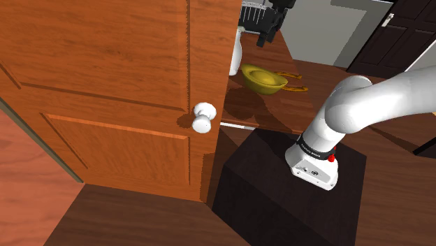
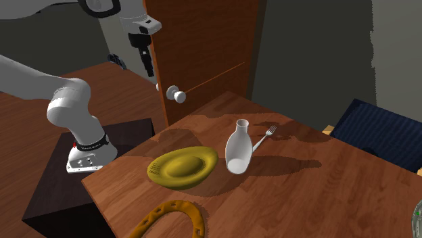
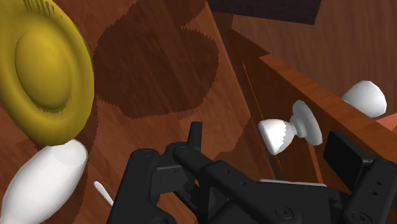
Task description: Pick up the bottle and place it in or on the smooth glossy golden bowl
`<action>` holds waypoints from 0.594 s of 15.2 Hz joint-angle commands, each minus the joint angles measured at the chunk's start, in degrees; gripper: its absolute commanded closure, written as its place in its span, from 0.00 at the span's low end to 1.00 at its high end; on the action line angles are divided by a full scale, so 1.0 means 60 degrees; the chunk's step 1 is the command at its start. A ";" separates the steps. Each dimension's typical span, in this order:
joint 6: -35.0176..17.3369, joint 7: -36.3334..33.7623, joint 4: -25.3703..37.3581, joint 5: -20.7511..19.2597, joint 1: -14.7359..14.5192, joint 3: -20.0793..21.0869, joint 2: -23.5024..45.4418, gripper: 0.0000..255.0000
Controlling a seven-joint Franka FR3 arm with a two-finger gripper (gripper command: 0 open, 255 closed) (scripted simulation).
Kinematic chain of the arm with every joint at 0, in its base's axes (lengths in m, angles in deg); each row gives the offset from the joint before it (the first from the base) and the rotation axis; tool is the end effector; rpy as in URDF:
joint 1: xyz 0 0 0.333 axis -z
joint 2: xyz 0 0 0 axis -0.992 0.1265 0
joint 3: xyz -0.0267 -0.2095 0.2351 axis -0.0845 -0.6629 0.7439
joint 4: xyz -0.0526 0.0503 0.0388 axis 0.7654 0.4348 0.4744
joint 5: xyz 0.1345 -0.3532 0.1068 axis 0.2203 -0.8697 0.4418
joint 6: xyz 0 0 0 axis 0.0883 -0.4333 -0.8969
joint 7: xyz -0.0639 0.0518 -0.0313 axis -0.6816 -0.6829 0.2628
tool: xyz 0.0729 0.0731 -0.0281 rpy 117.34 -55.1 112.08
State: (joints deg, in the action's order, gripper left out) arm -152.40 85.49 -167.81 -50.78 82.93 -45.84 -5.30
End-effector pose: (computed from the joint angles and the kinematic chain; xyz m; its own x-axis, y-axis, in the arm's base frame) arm 0.3062 0.0051 0.5693 0.9947 0.0747 0.0700 0.0820 -0.9908 -0.1077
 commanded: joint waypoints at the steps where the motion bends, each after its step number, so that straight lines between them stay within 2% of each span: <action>1: 0.0000 0.0000 0.0000 0.0000 0.0000 0.0000 0.0000 0.00; 9: -0.1269 0.1406 0.0898 -0.0767 0.0374 -0.1075 0.2265 0.00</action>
State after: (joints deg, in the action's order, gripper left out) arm -158.97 92.91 -163.54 -54.94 84.99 -51.55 6.11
